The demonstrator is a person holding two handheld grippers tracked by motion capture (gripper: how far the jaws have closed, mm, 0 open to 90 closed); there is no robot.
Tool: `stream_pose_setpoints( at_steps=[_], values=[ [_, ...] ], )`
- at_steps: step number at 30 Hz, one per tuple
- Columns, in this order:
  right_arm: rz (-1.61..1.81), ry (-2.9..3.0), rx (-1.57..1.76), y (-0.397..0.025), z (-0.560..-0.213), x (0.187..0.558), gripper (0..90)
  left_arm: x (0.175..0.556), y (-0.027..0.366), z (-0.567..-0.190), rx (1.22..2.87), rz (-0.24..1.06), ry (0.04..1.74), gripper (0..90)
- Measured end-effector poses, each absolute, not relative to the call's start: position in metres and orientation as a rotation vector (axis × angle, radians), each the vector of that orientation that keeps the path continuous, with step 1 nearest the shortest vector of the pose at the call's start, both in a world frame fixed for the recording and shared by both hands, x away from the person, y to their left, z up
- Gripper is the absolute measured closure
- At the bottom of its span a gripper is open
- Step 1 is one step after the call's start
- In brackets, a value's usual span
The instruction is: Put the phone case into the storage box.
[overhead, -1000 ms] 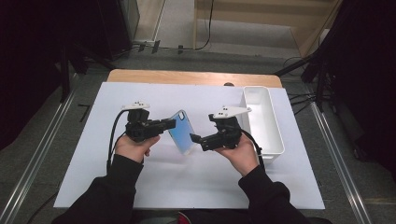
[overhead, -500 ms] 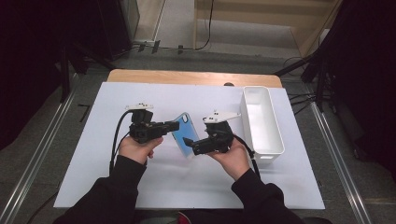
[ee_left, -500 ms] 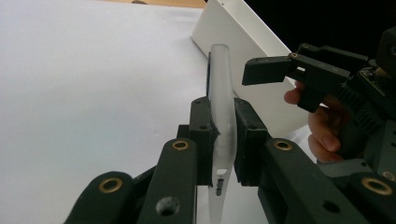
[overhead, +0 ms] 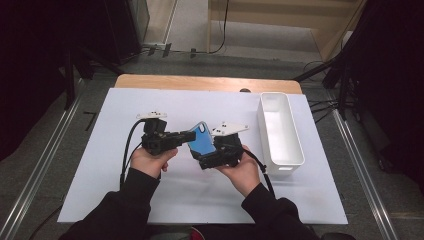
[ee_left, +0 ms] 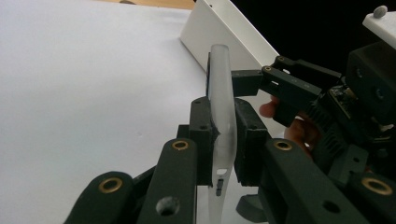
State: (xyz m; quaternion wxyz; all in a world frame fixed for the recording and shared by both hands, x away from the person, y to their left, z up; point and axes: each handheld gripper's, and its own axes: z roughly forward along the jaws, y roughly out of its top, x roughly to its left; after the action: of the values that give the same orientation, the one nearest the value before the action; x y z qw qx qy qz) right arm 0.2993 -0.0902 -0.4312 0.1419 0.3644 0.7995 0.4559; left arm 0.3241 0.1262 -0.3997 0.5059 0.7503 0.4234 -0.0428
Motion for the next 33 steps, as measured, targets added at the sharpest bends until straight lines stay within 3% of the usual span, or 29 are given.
stream_pose_setpoints(
  at_steps=[14, 15, 18, 20, 29, 33],
  values=[
    [1.268, 2.27, 1.059, -0.084, -0.434, 0.299, 0.0, 0.321, 0.119, -0.402, 1.812, -0.124, 1.015, 79.6],
    [1.278, 2.27, 1.055, -0.084, -0.434, 0.298, 4.4, 0.322, 0.119, -0.402, 1.818, -0.125, 1.011, 79.5],
    [1.272, 2.267, 1.052, -0.084, -0.434, 0.298, 4.7, 0.321, 0.117, -0.403, 1.82, -0.132, 1.014, 79.5],
    [1.274, 2.274, 1.046, -0.084, -0.433, 0.297, 13.6, 0.32, 0.117, -0.403, 1.821, -0.131, 1.015, 79.5],
    [1.265, 2.279, 1.052, -0.085, -0.432, 0.297, 14.6, 0.32, 0.116, -0.403, 1.817, -0.132, 1.005, 79.3],
    [1.264, 2.299, 1.047, -0.085, -0.431, 0.298, 14.7, 0.32, 0.119, -0.4, 1.796, -0.094, 0.984, 60.9]
  ],
)
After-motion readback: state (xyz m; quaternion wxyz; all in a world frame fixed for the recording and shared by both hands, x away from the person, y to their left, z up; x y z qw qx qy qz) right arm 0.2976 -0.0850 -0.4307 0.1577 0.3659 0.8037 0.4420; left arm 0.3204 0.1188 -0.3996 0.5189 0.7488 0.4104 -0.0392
